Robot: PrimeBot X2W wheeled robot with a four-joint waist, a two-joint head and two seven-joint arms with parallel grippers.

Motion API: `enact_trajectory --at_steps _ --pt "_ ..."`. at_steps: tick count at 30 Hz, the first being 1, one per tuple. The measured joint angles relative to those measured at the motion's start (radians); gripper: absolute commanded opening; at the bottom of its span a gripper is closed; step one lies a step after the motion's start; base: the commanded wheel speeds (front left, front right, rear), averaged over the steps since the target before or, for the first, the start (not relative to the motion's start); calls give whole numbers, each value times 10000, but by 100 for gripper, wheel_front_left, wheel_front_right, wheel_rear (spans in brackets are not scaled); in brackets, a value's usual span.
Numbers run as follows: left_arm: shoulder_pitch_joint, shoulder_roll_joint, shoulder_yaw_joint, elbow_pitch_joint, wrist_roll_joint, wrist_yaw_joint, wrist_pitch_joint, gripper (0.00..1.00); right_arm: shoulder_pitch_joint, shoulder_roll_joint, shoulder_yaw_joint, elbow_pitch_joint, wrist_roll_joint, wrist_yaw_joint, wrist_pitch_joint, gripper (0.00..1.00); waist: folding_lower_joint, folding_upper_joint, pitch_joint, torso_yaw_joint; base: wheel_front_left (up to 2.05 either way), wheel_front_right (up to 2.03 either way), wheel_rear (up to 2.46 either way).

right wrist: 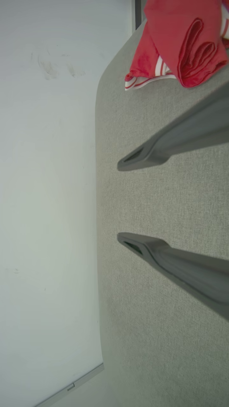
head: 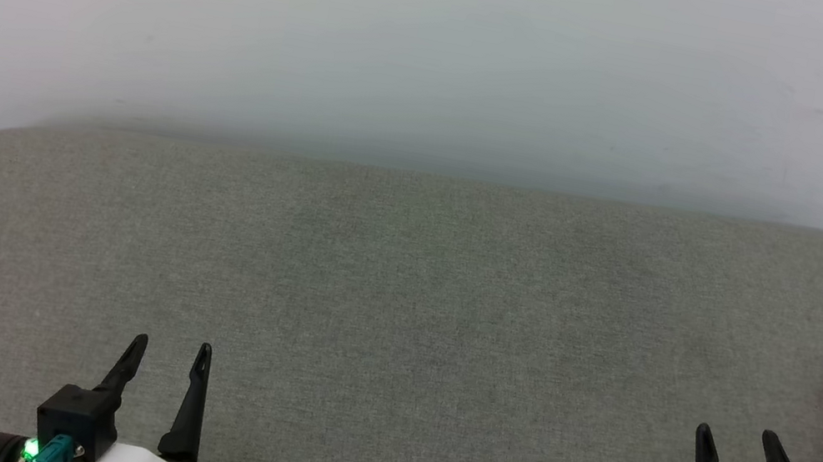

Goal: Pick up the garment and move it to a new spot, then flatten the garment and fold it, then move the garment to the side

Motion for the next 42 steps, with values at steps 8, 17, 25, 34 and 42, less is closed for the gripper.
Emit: enact_trajectory --at_steps 8,17,25,34,42 --pt "1 -36 61 12 -4 25 -2 100 -4 10 29 -23 15 0 -21 100 0 0 18 -3 0 0 0" --pt "12 -96 127 50 -81 -2 15 0 5 40 35 46 161 2 -21 0 1 0 46 1 0 0 0" --pt "170 -349 359 263 -1070 -244 334 0 0 61 6 470 1346 2 113 0 0 0 83 9 0 0 0" --pt "28 -608 826 374 -2443 -602 738 0 -228 96 -75 782 3014 0 290 0 0 0 130 22 0 0 0" --pt "-81 -817 1195 454 -3519 -880 1074 0 -482 125 -140 1032 4337 0 422 0 1 0 170 32 0 0 0"
